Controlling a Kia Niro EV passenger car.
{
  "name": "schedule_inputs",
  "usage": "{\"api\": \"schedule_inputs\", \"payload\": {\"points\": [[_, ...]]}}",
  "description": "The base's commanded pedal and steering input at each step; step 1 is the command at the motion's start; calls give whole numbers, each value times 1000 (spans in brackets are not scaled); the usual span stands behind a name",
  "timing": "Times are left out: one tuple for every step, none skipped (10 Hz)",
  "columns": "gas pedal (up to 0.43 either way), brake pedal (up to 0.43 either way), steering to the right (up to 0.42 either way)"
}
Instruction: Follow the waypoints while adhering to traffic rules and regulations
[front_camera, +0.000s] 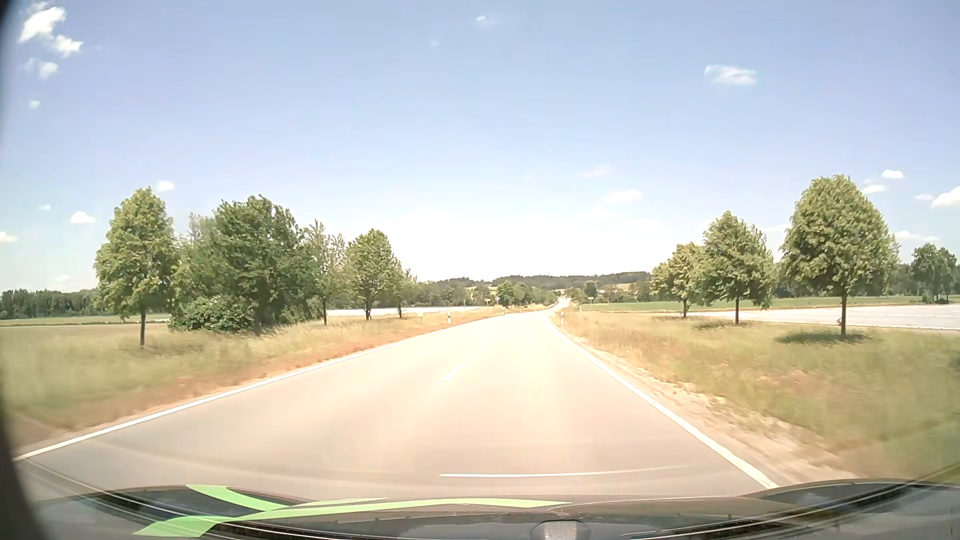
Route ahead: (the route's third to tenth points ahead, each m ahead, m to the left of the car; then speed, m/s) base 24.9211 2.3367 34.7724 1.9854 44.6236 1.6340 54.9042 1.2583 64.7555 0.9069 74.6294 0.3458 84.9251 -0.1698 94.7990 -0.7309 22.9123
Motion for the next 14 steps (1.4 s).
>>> {"api": "schedule_inputs", "payload": {"points": [[268,0,5],[248,0,5],[240,0,3],[228,0,3],[209,0,3],[209,0,3],[209,0,2],[209,0,0],[220,0,-1],[228,0,-1],[240,0,-1],[248,0,-1],[248,0,0],[248,0,1]]}}
